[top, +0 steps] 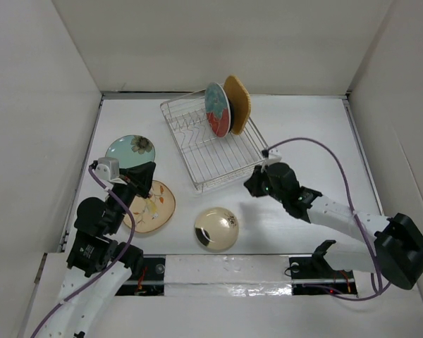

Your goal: Load the plates into the dish rack

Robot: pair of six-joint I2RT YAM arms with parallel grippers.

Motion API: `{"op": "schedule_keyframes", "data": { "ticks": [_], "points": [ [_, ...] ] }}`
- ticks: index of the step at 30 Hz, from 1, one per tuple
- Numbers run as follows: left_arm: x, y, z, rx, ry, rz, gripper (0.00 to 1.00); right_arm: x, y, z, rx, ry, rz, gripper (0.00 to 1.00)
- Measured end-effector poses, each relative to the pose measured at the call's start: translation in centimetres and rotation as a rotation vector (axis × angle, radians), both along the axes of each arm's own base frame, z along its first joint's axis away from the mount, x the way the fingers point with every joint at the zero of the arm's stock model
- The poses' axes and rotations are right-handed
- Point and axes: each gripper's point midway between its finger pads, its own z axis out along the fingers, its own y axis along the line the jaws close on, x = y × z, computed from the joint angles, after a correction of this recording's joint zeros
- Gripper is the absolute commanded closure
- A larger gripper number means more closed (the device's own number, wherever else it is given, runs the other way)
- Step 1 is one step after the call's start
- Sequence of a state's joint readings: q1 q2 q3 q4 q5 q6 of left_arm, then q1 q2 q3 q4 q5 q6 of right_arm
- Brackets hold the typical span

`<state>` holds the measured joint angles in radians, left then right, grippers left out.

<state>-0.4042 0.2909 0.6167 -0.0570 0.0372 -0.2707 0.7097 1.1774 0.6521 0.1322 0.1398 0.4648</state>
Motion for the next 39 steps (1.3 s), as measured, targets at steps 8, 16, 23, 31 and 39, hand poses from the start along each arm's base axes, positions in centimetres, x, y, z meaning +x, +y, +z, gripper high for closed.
{"op": "schedule_keyframes", "data": {
  "ticks": [8, 16, 23, 31, 39],
  "points": [
    [0.9, -0.3, -1.0, 0.017, 0.042, 0.005, 0.95, -7.3, 0.3, -9.6, 0.060, 0.335, 0.122, 0.45],
    [1.3, -0.3, -1.4, 0.025, 0.061, 0.015, 0.95, -9.2, 3.9, -10.8, 0.135, 0.416, 0.266, 0.50],
    [1.4, -0.1, -1.5, 0.025, 0.062, 0.022, 0.96, -10.2, 4.7, -12.6, 0.109, 0.468, 0.305, 0.73],
    [0.8, 0.1, -0.7, 0.013, 0.032, 0.020, 0.95, -11.5, 5.9, -11.8, 0.089, 0.464, 0.369, 1.00],
    [0.1, 0.2, 0.0, 0.001, -0.002, 0.005, 0.96, -7.8, 7.5, 2.9, 0.122, 0.121, 0.374, 1.00]
  ]
}}
